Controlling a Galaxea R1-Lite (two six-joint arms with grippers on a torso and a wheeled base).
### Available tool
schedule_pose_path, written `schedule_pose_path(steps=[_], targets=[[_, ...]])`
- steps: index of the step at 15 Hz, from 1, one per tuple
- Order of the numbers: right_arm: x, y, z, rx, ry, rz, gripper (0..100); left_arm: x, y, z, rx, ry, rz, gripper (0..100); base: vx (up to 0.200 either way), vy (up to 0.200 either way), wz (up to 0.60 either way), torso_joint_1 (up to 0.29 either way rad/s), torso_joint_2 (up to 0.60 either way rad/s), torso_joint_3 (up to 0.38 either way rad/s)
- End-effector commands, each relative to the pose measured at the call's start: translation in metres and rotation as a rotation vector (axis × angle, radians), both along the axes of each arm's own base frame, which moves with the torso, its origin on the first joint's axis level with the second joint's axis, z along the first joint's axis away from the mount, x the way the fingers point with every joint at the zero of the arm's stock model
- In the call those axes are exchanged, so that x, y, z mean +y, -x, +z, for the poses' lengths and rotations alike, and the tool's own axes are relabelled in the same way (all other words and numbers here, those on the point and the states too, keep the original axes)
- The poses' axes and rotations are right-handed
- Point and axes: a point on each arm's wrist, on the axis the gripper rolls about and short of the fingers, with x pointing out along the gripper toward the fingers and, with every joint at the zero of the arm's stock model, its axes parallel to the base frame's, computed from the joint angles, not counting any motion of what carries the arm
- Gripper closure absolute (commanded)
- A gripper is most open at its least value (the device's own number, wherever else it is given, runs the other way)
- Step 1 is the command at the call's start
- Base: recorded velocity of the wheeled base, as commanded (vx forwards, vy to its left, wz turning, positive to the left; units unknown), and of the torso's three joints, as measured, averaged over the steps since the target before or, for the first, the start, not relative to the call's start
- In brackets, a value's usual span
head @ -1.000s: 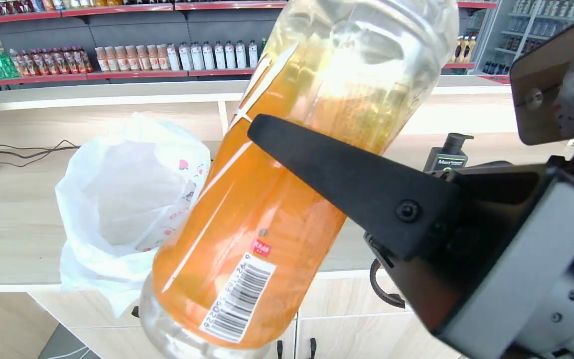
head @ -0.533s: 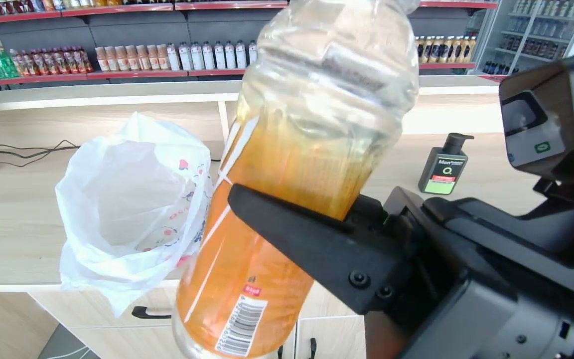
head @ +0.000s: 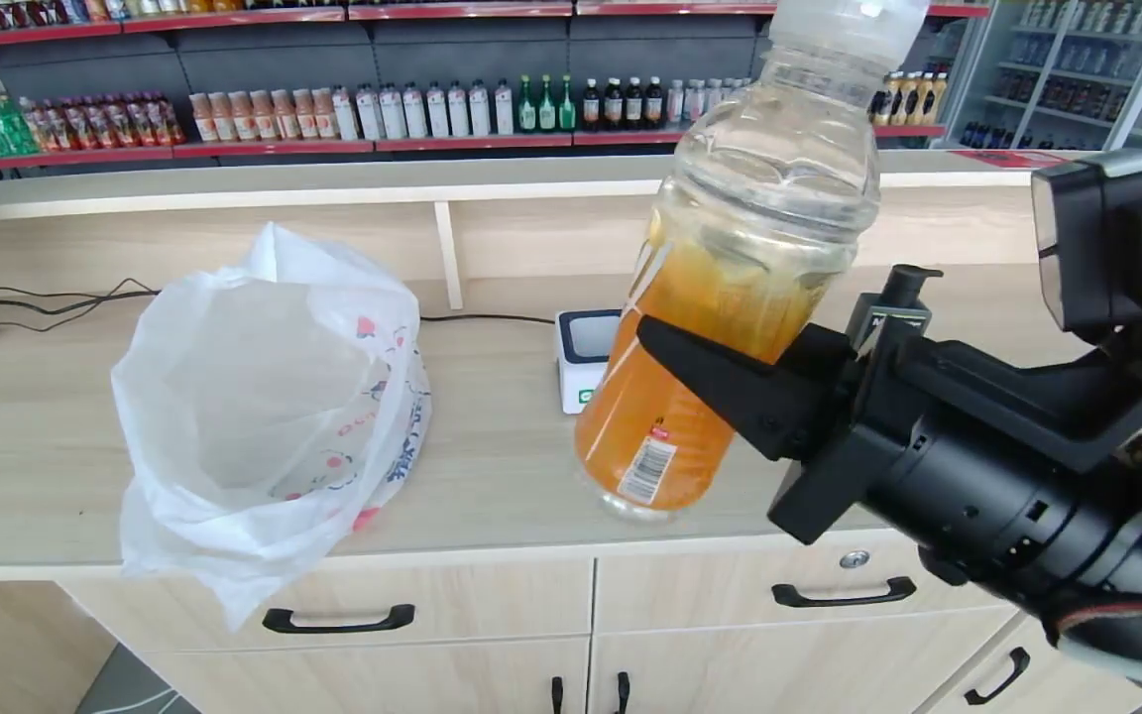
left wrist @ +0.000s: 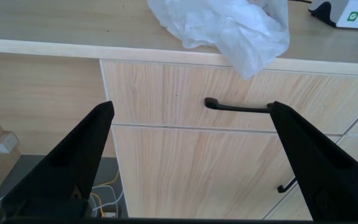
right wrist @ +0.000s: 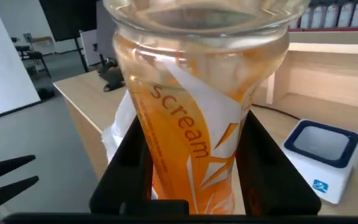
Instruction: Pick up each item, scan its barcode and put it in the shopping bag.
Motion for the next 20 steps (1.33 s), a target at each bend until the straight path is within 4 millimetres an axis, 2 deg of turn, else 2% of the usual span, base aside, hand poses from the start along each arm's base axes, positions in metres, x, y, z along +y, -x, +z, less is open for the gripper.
schedule_pose_path(steps=[1, 5, 8, 10, 11, 13, 17, 20], targets=[[-0.032, -0.032, 0.006, -0.094, 0.054, -0.217, 100, 0.000, 0.000, 0.000, 0.000, 0.000, 0.001, 0, 0.000, 0.000, 0.00, 0.000, 0.00, 0.000], [-0.068, -0.058, -0.004, -0.092, 0.086, -0.480, 100, 0.000, 0.000, 0.000, 0.000, 0.000, 0.001, 0, 0.000, 0.000, 0.00, 0.000, 0.00, 0.000], [-0.075, -0.071, -0.026, -0.094, 0.058, -0.525, 100, 0.000, 0.000, 0.000, 0.000, 0.000, 0.001, 0, 0.000, 0.000, 0.00, 0.000, 0.00, 0.000], [-0.087, -0.101, -0.042, -0.111, 0.013, -0.642, 100, 0.000, 0.000, 0.000, 0.003, -0.003, -0.001, 0, 0.000, 0.000, 0.00, 0.000, 0.00, 0.000], [-0.090, -0.110, -0.044, -0.099, 0.003, -0.673, 100, 0.000, 0.000, 0.000, 0.003, -0.003, 0.001, 0, 0.000, 0.000, 0.00, 0.000, 0.00, 0.000], [-0.091, -0.117, -0.040, -0.106, -0.023, -0.698, 100, 0.000, 0.000, 0.000, 0.003, 0.000, 0.001, 0, 0.000, 0.000, 0.00, 0.000, 0.00, 0.000], [-0.086, -0.129, -0.039, -0.118, -0.036, -0.699, 100, 0.000, 0.000, 0.000, 0.003, 0.000, 0.001, 0, -0.200, 0.200, 0.00, 0.006, 0.00, 0.001], [-0.087, -0.130, -0.038, -0.117, -0.046, -0.701, 100, 0.000, 0.000, 0.000, 0.002, 0.002, -0.001, 0, 0.000, 0.000, 0.00, 0.000, 0.00, 0.000]])
